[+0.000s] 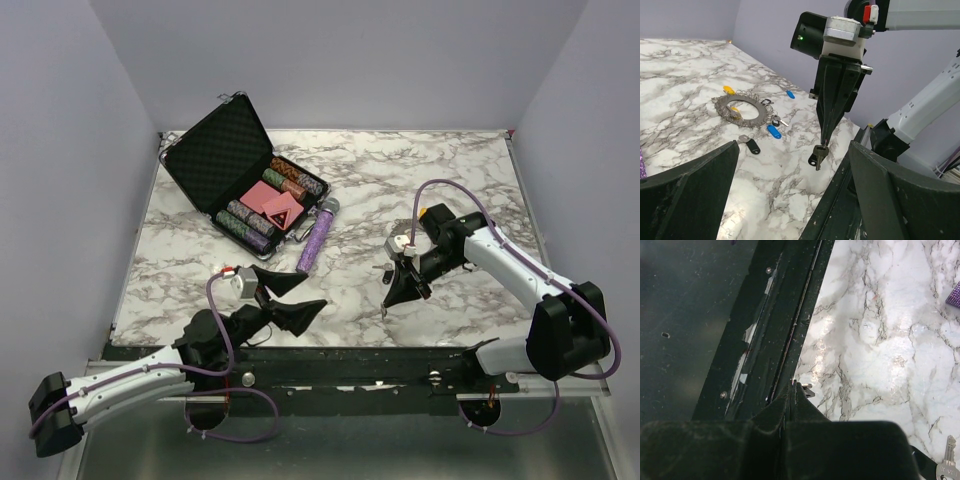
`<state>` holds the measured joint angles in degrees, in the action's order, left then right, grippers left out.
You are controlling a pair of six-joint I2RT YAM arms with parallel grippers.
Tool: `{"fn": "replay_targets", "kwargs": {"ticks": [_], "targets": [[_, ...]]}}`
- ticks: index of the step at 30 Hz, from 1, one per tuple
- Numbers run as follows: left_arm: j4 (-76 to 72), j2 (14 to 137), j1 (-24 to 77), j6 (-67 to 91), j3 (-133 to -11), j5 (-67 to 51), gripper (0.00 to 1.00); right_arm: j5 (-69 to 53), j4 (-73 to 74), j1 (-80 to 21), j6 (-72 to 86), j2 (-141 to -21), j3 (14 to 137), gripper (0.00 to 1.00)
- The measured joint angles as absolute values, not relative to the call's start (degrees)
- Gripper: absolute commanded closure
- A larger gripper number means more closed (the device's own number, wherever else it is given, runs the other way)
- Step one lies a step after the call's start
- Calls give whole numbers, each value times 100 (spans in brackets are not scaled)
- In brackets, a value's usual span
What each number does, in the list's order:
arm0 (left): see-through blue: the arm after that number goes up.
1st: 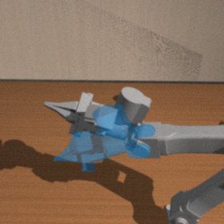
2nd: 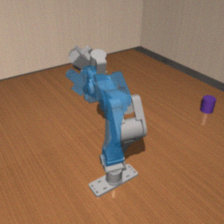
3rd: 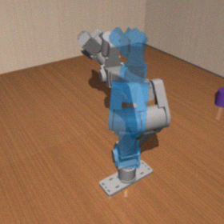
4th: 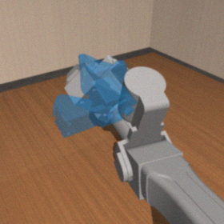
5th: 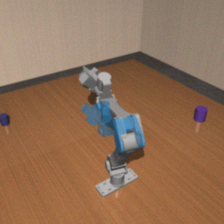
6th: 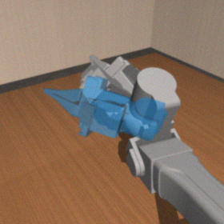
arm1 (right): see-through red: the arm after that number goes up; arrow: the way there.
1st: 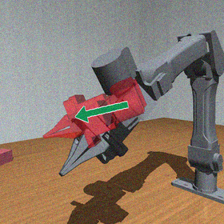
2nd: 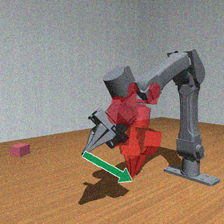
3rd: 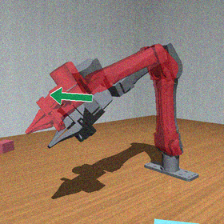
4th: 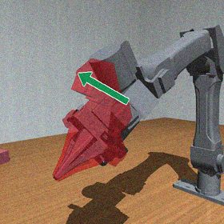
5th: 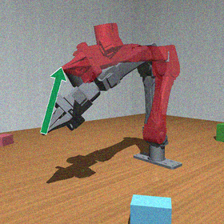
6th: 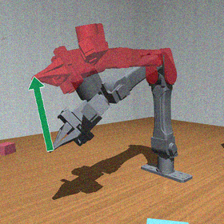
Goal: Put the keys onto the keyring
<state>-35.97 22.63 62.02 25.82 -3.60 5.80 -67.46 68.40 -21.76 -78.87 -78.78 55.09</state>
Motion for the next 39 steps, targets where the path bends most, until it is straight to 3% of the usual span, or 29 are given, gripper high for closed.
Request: {"fn": "replay_targets", "kwargs": {"ticks": [39], "targets": [[-3612,2827,6202,2532,-360,528,1,-6746,6716,-2176,-7789,-7911,5472,99]]}}
